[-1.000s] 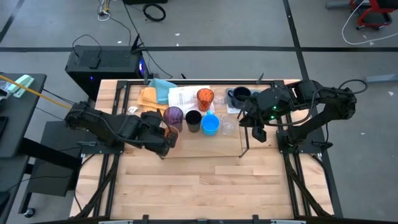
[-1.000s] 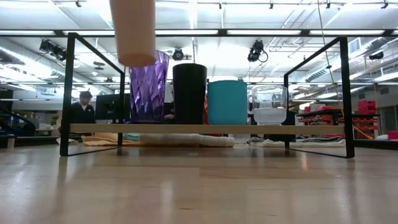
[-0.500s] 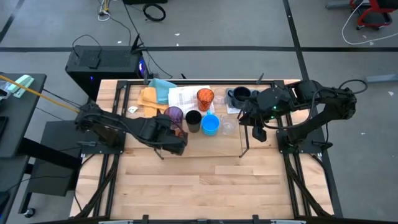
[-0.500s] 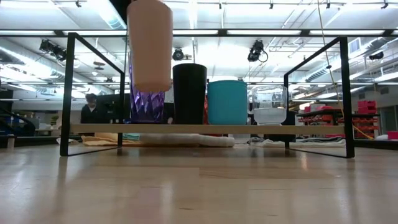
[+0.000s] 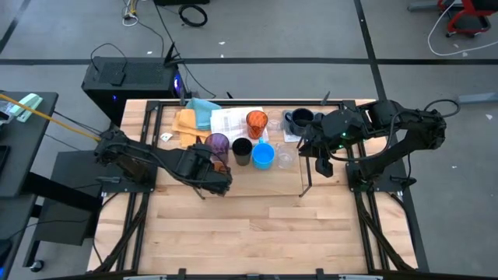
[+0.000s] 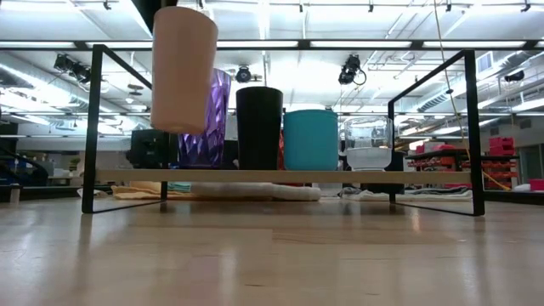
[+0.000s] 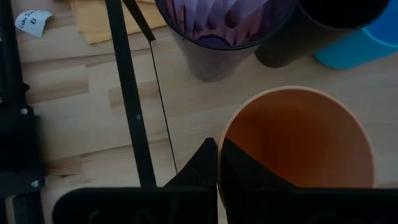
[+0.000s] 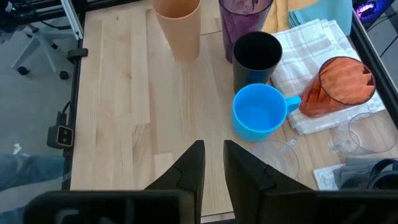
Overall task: Stack small to large cups/mugs on shelf
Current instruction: Put the orange cup on the shelf
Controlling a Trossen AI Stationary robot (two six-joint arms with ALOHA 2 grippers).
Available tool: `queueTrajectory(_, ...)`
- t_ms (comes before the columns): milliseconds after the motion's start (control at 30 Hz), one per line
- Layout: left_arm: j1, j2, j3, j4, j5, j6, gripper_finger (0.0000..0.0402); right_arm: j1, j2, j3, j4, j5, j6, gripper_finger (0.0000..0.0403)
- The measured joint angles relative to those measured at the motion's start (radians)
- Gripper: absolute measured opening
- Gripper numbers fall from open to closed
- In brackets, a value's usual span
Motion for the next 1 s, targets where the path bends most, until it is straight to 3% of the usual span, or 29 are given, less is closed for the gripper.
queueTrajectory(1000,-0.006,0.101,0.000,-0.013,-0.010,-0.001,0.0009,0.000,0.000,0.000,0.004,0.000,0.016,0.0066)
